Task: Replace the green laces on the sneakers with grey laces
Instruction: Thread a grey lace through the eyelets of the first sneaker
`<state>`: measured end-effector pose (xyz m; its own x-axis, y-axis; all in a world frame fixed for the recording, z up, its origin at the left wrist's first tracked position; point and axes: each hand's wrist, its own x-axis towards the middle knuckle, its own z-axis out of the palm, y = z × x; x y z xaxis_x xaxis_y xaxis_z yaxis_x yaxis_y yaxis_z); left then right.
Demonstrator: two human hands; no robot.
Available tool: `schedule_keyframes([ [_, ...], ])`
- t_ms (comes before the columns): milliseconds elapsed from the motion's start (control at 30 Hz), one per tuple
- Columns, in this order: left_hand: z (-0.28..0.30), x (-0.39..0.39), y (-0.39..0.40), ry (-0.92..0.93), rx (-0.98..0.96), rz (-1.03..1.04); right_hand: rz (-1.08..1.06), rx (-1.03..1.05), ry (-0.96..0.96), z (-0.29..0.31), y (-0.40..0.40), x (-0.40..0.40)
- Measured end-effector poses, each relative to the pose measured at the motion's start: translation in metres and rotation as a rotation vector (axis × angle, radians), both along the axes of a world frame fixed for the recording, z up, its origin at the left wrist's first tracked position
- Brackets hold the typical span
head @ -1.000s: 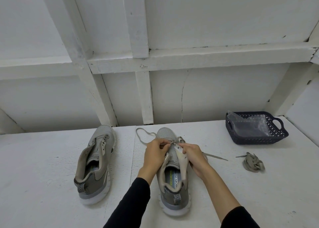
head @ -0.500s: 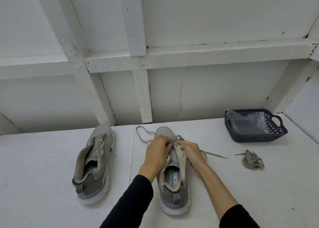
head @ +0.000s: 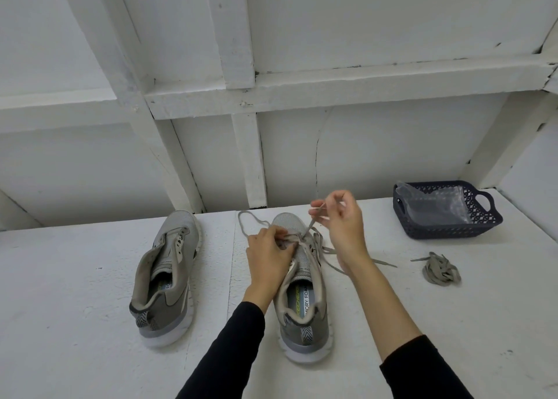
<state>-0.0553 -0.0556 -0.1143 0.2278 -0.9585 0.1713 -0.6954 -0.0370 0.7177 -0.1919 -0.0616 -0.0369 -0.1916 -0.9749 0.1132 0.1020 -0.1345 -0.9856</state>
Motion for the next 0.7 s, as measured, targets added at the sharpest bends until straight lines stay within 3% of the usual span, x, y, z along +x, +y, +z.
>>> schedule_keyframes([
  [67,0.003,-0.002,0.002,0.026,0.070,0.036,0.021,-0.092,0.011,0.022,0.003,-0.007],
  [100,0.005,-0.002,0.003,0.053,0.112,0.053,0.021,-0.110,0.125,0.024,0.002,-0.012],
  [233,0.001,-0.001,0.001,0.174,0.214,0.083,0.161,0.104,0.919,-0.014,0.002,-0.022],
  [300,0.000,-0.002,0.002,0.300,0.218,0.060,0.235,0.232,1.098,-0.041,0.006,-0.024],
  [367,0.002,-0.003,0.003,0.378,0.214,0.032,0.249,0.245,1.018,-0.051,0.010,-0.026],
  [433,0.003,-0.003,0.004,0.400,0.196,0.011,0.267,0.199,0.807,-0.038,0.012,-0.025],
  [500,0.002,-0.003,0.005,0.413,0.170,-0.005,0.263,0.137,0.418,-0.008,0.013,-0.023],
  [600,0.003,-0.002,0.006,0.431,0.155,0.009,0.254,0.007,-0.340,0.032,0.012,-0.030],
  [633,0.004,-0.002,0.007,0.435,0.153,0.018,0.237,-0.020,-0.481,0.036,0.011,-0.034],
  [667,0.005,-0.002,0.007,0.434,0.146,0.027,0.198,-0.017,-0.481,0.036,0.012,-0.035],
  [700,0.005,-0.002,0.007,0.435,0.136,0.030,0.142,0.018,-0.351,0.031,0.013,-0.035],
])
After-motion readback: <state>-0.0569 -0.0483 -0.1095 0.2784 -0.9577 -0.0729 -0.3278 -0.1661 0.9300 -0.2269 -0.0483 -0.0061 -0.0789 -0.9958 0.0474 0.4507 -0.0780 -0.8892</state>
